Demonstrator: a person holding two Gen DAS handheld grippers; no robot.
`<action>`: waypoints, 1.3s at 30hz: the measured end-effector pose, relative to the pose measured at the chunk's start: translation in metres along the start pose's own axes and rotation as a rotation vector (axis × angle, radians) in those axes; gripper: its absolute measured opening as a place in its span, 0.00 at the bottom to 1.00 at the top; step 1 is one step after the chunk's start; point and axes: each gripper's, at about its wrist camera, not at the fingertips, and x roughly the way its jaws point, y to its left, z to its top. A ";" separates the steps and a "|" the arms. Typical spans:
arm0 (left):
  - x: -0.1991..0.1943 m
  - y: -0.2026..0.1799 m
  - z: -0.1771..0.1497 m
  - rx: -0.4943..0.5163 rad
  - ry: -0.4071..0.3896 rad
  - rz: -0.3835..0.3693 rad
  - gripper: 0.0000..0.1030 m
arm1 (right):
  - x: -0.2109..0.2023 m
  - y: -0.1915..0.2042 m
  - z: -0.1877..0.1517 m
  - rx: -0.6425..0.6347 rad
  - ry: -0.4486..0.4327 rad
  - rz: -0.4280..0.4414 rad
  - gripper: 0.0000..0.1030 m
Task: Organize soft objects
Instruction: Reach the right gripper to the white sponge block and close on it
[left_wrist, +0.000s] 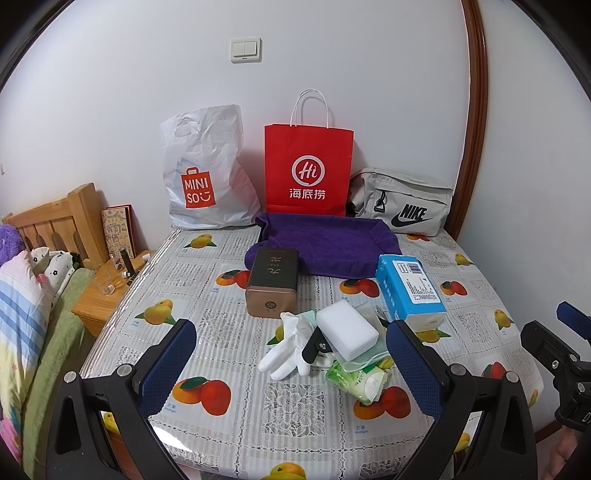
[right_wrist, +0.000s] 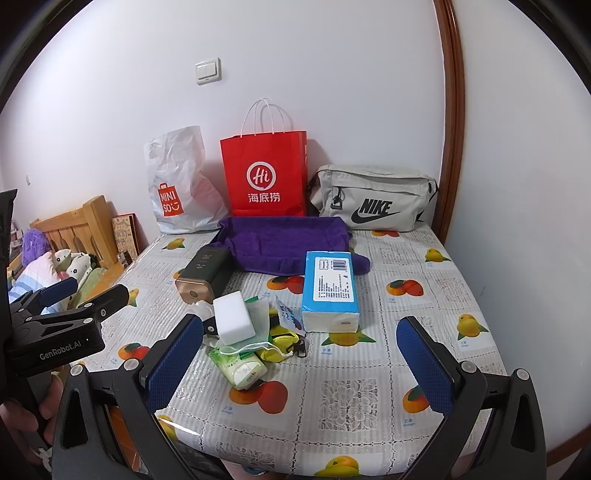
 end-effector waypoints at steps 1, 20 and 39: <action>0.000 0.000 0.000 0.000 0.000 0.000 1.00 | 0.000 0.000 0.000 -0.001 -0.001 0.000 1.00; 0.036 0.013 -0.009 -0.007 0.060 0.021 1.00 | 0.026 -0.015 -0.010 0.012 0.036 0.021 1.00; 0.140 0.066 -0.049 -0.103 0.270 0.102 1.00 | 0.151 0.032 -0.031 -0.140 0.173 0.218 0.97</action>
